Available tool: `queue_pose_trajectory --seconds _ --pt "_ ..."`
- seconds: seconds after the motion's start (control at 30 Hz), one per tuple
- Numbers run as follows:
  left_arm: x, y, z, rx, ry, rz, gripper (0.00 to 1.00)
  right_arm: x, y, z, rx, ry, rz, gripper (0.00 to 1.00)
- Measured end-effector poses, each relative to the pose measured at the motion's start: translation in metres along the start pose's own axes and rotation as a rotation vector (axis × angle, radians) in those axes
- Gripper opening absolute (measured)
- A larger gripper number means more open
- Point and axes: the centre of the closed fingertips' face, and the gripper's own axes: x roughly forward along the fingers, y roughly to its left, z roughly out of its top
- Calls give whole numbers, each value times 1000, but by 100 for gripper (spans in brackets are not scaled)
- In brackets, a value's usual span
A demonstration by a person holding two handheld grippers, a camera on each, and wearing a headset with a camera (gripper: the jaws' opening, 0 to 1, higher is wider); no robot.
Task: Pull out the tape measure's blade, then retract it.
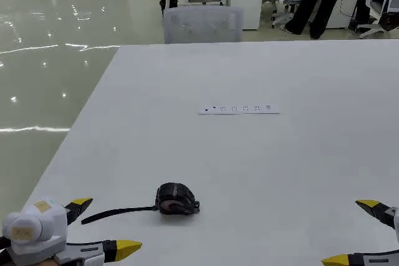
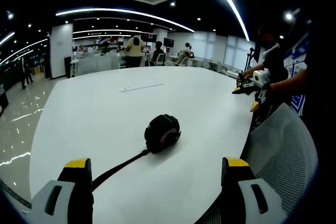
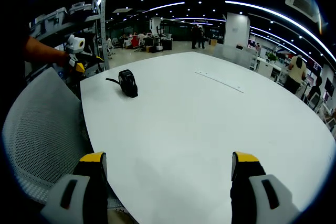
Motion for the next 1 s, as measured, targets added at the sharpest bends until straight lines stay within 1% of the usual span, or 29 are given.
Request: queue_pose_trajectory --seconds 0.17,0.27,0.33,0.37,0.43,0.53,0.6,0.73,0.8,0.83,0.87,0.9,0.93,0.97,1.0 --pt "1 1 2 5 11 -7 99 1 2 5 -3 -8 3 100" --pt "1 1 5 8 9 -3 99 0 7 13 -13 -32 15 100" --pt "1 0 7 15 10 -6 98 0 8 14 -19 -22 13 100" --pt "1 -1 7 18 14 -12 98 1 7 13 -19 -14 14 100" --pt "2 -2 9 24 17 -20 98 1 5 14 -28 -14 10 100" --pt "4 -4 14 41 15 -36 97 0 5 21 -52 -26 6 100" --pt "6 -5 16 58 31 -47 95 1 4 22 -56 -27 8 100" --pt "11 -7 22 84 52 -79 96 1 0 26 -62 -28 8 100" --pt "14 -7 26 111 65 -92 97 1 -3 28 -70 -33 5 100" --pt "16 -6 27 124 71 -99 97 2 -3 29 -79 -34 14 100" --pt "18 -5 28 163 89 -113 98 3 -3 30 -83 -29 19 100" --pt "20 -3 29 208 93 -114 100 3 -4 30 -84 -24 21 100" --pt "22 1 30 262 109 -97 100 4 -3 31 -88 -21 28 100" --pt "24 1 28 296 141 -107 100 5 -3 32 -95 -16 32 100" --pt "26 -1 27 283 161 -125 100 6 -4 33 -99 -12 31 100"
